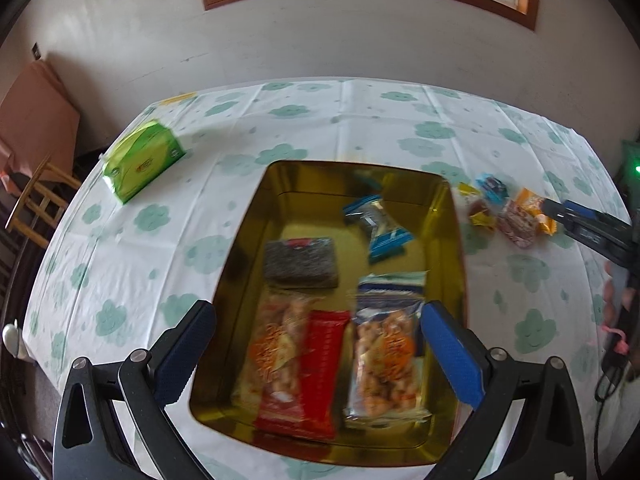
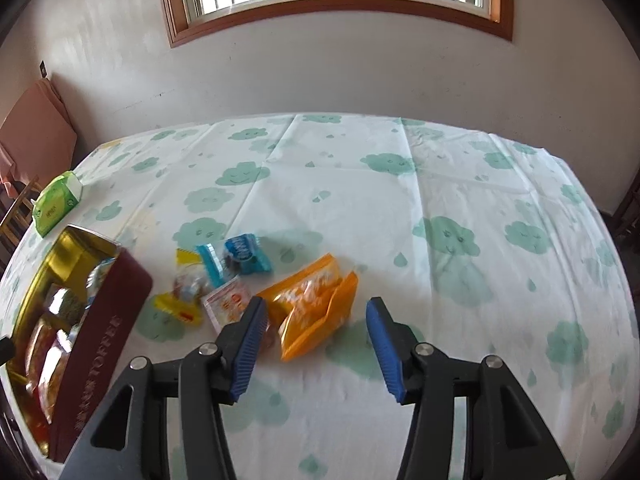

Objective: Organize snacks
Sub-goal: 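Grasp the orange bag with the right tool and lift it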

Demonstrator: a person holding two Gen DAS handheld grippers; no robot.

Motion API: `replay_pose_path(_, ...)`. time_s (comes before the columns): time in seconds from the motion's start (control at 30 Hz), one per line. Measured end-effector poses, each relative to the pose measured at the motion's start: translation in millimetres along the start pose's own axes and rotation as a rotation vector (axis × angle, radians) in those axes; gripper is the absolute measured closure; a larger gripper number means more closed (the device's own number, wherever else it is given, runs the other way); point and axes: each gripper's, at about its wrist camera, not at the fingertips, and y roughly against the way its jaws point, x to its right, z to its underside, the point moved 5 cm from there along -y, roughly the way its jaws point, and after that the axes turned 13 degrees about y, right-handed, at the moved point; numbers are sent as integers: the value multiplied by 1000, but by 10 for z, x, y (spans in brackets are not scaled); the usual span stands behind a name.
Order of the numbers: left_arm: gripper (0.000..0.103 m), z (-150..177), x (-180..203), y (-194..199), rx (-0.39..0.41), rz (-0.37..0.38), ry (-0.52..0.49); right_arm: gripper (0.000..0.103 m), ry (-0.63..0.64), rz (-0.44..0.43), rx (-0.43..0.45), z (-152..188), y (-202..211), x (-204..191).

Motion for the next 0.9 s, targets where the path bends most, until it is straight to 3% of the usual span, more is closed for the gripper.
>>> replay_pose_path(0.17, 1, -43, 205, -61, -18, 5, -25, 50, 1, -32, -32, -15, -323, 35)
replay_pose_path(0.33, 1, -61, 392, -97, -24, 9, -56, 50, 10, -67, -2, 17, -397, -4)
replay_pose_path(0.5, 1, -27, 550, -91, -28, 24, -78, 55, 20, -82, 21, 121, -338, -18)
replay_pose_path(0.9, 1, 71, 1043, -100, -63, 99, -106, 59, -22, 0, 36, 547, 25, 316)
